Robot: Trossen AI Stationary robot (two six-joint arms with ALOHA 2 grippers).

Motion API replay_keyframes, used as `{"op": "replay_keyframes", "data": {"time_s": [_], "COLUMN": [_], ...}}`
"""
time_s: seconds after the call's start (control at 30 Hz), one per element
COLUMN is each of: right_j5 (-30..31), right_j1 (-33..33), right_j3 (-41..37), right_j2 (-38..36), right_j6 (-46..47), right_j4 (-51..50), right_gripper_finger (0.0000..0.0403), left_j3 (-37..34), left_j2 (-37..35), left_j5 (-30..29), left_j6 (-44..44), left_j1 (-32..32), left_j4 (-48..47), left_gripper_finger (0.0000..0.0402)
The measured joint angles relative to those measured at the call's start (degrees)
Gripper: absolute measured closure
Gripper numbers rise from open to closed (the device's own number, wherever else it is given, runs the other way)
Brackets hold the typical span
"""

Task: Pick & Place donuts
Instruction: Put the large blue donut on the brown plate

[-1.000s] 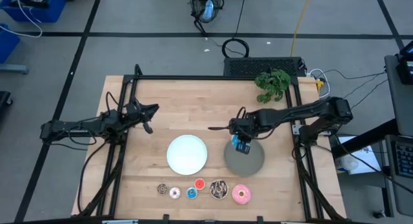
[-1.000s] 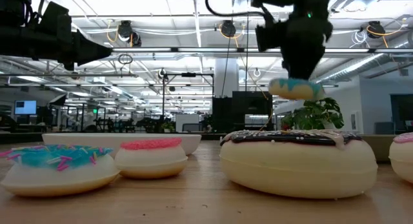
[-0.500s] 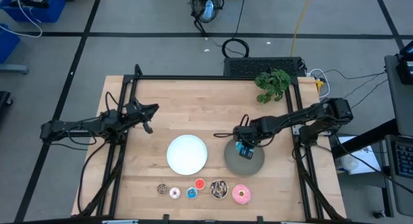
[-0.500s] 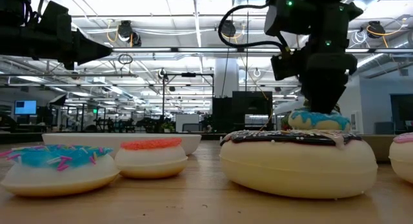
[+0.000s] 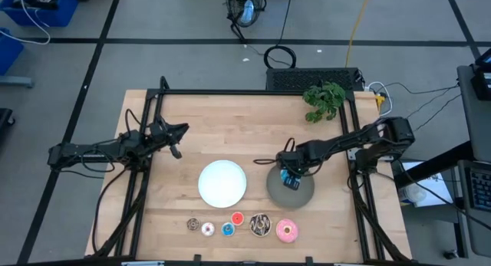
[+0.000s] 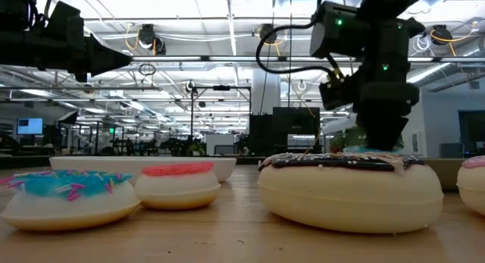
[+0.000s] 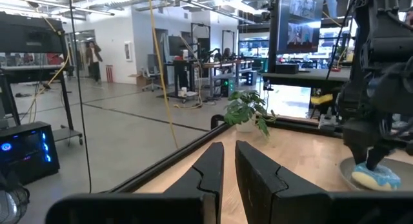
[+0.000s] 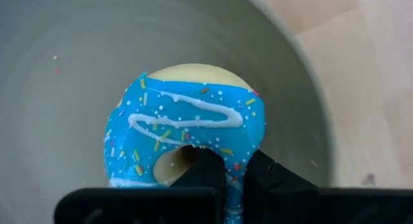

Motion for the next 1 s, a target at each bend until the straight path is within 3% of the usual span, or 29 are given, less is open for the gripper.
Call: {"op": "replay_keyframes", "data": {"time_s": [0.3,0.7,1.0], "right_j5": [-1.2,-1.4,-1.4], "right_j1": [-0.2,-0.4,-1.3], "right_j3": [0.2,-0.1,-0.1], "right_j2": [2.1,-3.6,-4.4], "right_j6": [-2.8,-3.4,-4.2], "right_j4": [0.7,1.0,-1.0], "right_gripper_finger": [0.0377,0.0237,0.0195], "left_j3": [0.0,0.0,0.0], "left_j2": [0.0,0.0,0.0], "left_j5": [0.0,0.0,0.0], "left_j6": [0.0,1.0,1.0], "left_j1": [0.0,0.0,0.0], "left_j4": [-0.3,-0.4,-0.3], "left_gripper_finger": [0.0357,0.0357,0.0357]}}
